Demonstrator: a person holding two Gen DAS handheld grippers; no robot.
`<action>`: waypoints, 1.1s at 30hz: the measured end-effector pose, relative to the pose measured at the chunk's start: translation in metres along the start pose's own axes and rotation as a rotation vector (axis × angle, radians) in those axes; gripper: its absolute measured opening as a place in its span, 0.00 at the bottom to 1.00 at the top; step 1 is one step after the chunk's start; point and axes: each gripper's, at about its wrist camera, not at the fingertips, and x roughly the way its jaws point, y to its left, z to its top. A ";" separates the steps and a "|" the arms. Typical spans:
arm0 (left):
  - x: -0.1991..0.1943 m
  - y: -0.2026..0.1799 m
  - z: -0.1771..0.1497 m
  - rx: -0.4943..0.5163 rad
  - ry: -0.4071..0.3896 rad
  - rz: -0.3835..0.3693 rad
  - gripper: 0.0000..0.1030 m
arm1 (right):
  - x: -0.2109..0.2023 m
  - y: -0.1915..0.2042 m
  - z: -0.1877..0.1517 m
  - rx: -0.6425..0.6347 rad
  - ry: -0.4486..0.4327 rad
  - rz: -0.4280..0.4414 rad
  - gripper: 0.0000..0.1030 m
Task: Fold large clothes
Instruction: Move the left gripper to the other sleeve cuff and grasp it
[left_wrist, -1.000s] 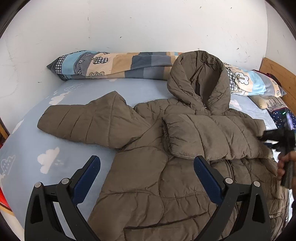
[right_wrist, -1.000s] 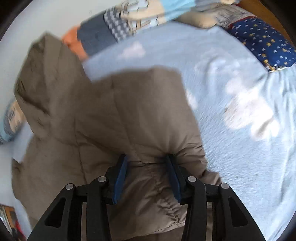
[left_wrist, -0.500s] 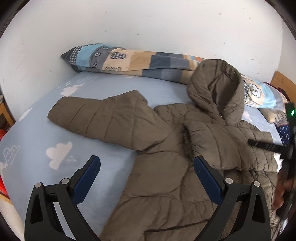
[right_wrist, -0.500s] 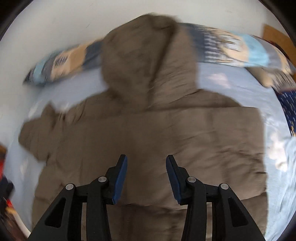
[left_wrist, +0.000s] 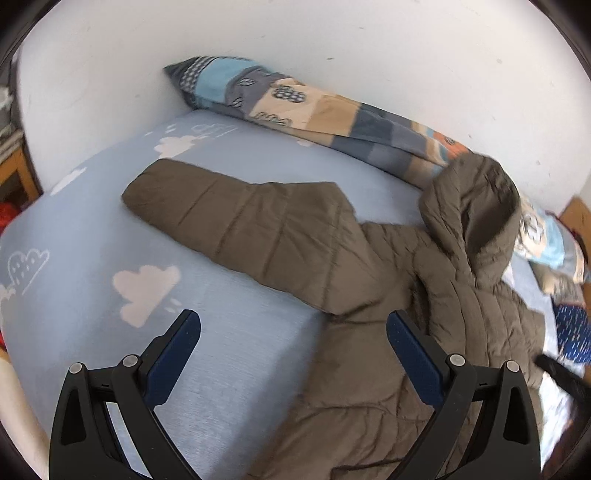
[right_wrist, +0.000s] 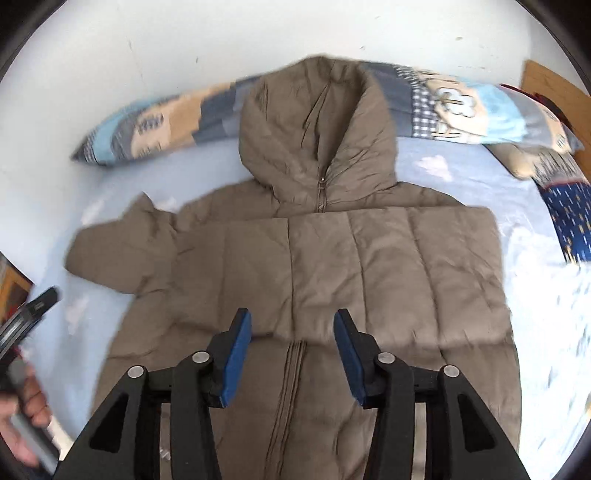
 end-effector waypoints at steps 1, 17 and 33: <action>0.001 0.010 0.005 -0.025 0.012 -0.008 0.98 | -0.007 -0.001 -0.004 0.011 -0.010 0.006 0.54; 0.049 0.183 0.049 -0.480 0.079 -0.050 0.98 | -0.008 -0.015 -0.038 0.003 -0.058 0.071 0.59; 0.165 0.290 0.078 -0.880 0.060 -0.273 0.48 | -0.001 0.001 -0.043 -0.143 -0.046 0.050 0.59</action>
